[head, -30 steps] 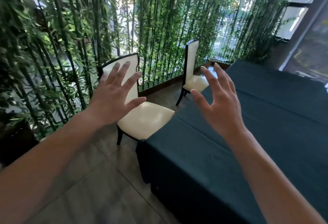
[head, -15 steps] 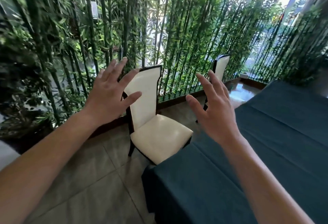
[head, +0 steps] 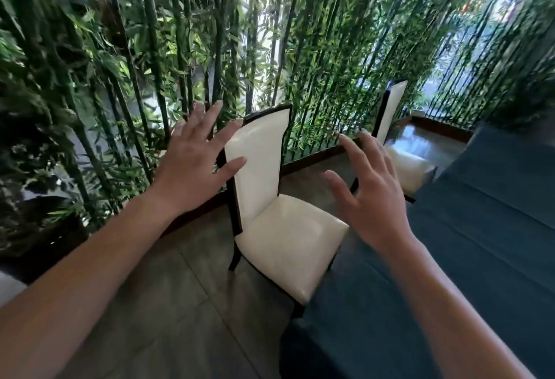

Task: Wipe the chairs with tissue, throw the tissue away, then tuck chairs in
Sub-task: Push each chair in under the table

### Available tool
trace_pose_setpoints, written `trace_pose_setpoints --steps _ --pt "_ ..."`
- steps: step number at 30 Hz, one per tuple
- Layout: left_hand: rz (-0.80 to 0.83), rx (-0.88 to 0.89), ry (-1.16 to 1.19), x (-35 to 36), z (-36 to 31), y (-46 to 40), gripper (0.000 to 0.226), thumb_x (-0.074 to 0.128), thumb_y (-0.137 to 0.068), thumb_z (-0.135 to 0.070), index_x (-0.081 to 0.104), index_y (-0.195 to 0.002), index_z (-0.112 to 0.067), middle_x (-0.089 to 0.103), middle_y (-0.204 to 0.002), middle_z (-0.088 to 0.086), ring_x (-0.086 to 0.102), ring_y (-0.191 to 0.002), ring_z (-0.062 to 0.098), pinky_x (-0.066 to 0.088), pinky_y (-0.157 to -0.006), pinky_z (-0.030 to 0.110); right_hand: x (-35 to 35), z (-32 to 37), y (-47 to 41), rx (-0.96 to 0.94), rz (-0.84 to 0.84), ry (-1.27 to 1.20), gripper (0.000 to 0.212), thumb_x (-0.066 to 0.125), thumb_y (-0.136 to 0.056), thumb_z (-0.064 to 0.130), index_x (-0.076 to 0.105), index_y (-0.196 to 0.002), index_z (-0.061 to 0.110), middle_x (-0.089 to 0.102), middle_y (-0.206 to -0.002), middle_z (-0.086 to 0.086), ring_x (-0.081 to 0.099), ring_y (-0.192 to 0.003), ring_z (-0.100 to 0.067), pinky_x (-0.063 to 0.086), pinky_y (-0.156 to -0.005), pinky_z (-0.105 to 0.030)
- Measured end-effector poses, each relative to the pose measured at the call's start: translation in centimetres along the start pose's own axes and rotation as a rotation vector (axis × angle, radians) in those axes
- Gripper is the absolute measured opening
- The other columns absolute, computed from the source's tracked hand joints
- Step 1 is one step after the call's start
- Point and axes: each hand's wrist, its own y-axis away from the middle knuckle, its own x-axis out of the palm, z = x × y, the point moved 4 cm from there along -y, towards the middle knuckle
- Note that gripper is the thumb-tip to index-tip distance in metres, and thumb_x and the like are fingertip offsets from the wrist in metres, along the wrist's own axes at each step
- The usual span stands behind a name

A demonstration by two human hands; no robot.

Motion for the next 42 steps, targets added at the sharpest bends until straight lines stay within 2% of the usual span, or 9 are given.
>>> trace_pose_setpoints --steps 4,8,15,19,23,28,31,37,42 --pt "-0.001 -0.004 0.027 2.0 5.1 -3.1 0.07 0.028 -0.098 -0.067 0.022 -0.16 -0.035 0.001 -0.172 0.002 -0.004 -0.158 0.026 -0.001 -0.122 0.051 4.2 1.0 -2.9 0.055 0.014 0.026 0.06 0.053 -0.101 0.054 0.036 -0.157 0.036 0.02 -0.17 0.001 0.011 -0.156 -0.019 0.016 -0.123 -0.041" --pt "0.023 -0.005 0.08 5.0 8.6 -5.8 0.07 0.029 -0.098 -0.066 0.025 -0.16 -0.034 0.004 -0.172 0.004 -0.001 -0.158 0.028 0.006 -0.126 0.056 8.0 0.9 -6.2 0.086 0.039 0.038 0.061 0.051 -0.101 0.056 0.034 -0.157 0.038 0.018 -0.17 0.002 0.011 -0.157 -0.018 0.017 -0.123 -0.044" --pt "0.039 0.006 0.098 10.2 12.8 -14.2 0.07 0.028 -0.097 -0.068 0.026 -0.159 -0.036 0.006 -0.172 0.003 0.002 -0.158 0.026 0.006 -0.125 0.05 13.6 -3.1 -13.9 0.149 -0.006 0.006 0.065 0.047 -0.097 0.06 0.033 -0.157 0.039 0.019 -0.17 0.002 0.012 -0.157 -0.019 0.017 -0.124 -0.042" --pt "0.051 0.019 0.09 11.9 15.2 -18.9 0.07 0.027 -0.097 -0.07 0.026 -0.159 -0.037 0.006 -0.172 0.001 0.001 -0.158 0.025 0.005 -0.124 0.05 17.1 -5.2 -19.4 0.199 -0.025 -0.122 0.067 0.057 -0.1 0.048 0.029 -0.159 0.033 0.025 -0.168 0.001 0.02 -0.155 -0.02 0.025 -0.124 -0.046" --pt "0.027 0.007 0.059 12.6 18.7 -23.0 0.069 0.026 -0.097 -0.069 0.025 -0.159 -0.037 0.004 -0.172 0.0 0.0 -0.158 0.023 0.001 -0.121 0.046 19.6 -4.8 -24.5 0.133 -0.102 -0.187 0.067 0.057 -0.099 0.046 0.033 -0.158 0.025 0.034 -0.164 -0.001 0.026 -0.153 -0.019 0.024 -0.124 -0.04" --pt "0.034 0.094 0.049 15.7 22.2 -27.4 0.065 0.028 -0.1 -0.064 0.03 -0.158 -0.034 0.004 -0.172 0.002 -0.001 -0.158 0.026 0.003 -0.123 0.051 23.1 -4.6 -29.2 0.143 -0.172 -0.041 0.06 0.049 -0.097 0.049 0.048 -0.151 0.023 0.035 -0.164 -0.006 0.021 -0.155 -0.025 0.023 -0.125 -0.05" --pt "0.041 0.12 0.107 18.1 24.8 -30.3 0.064 0.03 -0.1 -0.063 0.031 -0.157 -0.035 0.004 -0.171 0.001 -0.005 -0.156 0.021 0.001 -0.123 0.05 26.2 -4.9 -30.7 0.202 -0.198 -0.045 0.061 0.051 -0.097 0.047 0.045 -0.153 0.023 0.035 -0.164 -0.005 0.022 -0.155 -0.023 0.022 -0.125 -0.046" --pt "0.101 0.264 0.203 21.9 30.3 -35.6 0.06 0.034 -0.103 -0.06 0.028 -0.158 -0.036 0.0 -0.172 -0.001 -0.002 -0.158 0.024 -0.002 -0.123 0.047 32.4 -2.5 -31.9 0.389 -0.187 0.023 0.061 0.051 -0.097 0.046 0.043 -0.154 0.025 0.032 -0.165 -0.002 0.019 -0.155 -0.019 0.017 -0.126 -0.038" --pt "0.098 0.445 0.315 25.0 32.0 -40.1 0.06 0.037 -0.102 -0.056 0.038 -0.156 -0.028 0.012 -0.171 0.004 0.001 -0.158 0.021 0.0 -0.123 0.042 33.5 0.5 -34.4 0.474 -0.267 0.134 0.062 0.048 -0.097 0.047 0.041 -0.155 0.025 0.03 -0.166 -0.003 0.017 -0.155 -0.018 0.013 -0.125 -0.035"
